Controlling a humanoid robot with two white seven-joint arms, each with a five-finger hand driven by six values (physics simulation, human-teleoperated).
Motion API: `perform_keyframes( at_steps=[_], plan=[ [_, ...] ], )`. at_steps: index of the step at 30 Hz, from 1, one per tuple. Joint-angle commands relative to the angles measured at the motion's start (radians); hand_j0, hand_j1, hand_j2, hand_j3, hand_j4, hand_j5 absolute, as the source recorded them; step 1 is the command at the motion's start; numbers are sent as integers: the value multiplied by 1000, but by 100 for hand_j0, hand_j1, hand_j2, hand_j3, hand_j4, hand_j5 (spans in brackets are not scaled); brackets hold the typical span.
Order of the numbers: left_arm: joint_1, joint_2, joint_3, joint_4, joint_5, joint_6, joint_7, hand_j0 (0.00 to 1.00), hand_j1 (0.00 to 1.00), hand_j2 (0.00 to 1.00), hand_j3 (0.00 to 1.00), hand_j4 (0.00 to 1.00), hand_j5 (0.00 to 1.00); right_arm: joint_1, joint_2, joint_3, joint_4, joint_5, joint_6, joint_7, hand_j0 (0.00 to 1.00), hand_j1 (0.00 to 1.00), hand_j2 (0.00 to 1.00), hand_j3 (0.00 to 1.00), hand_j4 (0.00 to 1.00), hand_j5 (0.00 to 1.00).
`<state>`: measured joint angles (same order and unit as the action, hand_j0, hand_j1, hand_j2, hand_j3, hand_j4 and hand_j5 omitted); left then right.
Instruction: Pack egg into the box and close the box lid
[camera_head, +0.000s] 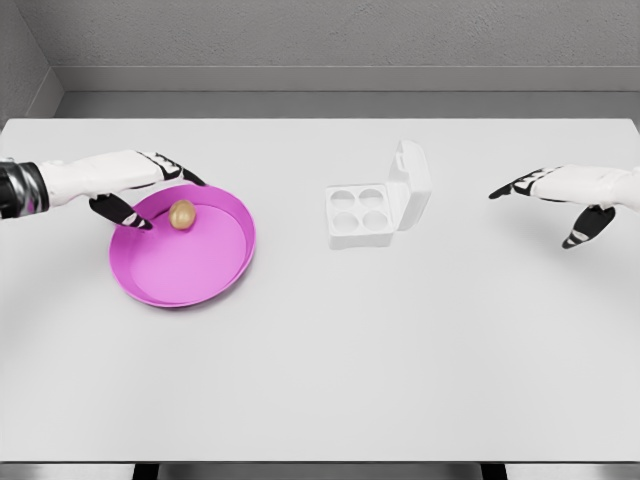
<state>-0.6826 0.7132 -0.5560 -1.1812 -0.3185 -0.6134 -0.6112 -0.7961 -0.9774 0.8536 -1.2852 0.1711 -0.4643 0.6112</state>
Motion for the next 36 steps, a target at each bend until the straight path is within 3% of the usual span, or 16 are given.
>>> perform_keyframes(
  at_steps=[1, 20, 26, 36],
  plan=[
    [0, -3, 5, -9, -39, 3, 0, 88, 88, 88, 88, 88, 88, 0, 2, 1, -2, -4, 3, 0, 100, 100, 100, 100, 100, 100],
    [8, -15, -7, -12, -37, 3, 0, 88, 88, 88, 88, 88, 88, 5, 20, 1, 3, -4, 4, 0, 100, 100, 100, 100, 100, 100],
    [2, -38, 34, 20, -42, 3, 0, 88, 88, 88, 88, 88, 88, 5, 22, 2, 4, -4, 4, 0, 100, 100, 100, 100, 100, 100],
    [11, -54, 27, 34, -57, 3, 0, 83, 83, 83, 83, 83, 83, 0, 62, -1, 61, -2, 12, 0, 100, 100, 100, 100, 100, 100]
  ],
)
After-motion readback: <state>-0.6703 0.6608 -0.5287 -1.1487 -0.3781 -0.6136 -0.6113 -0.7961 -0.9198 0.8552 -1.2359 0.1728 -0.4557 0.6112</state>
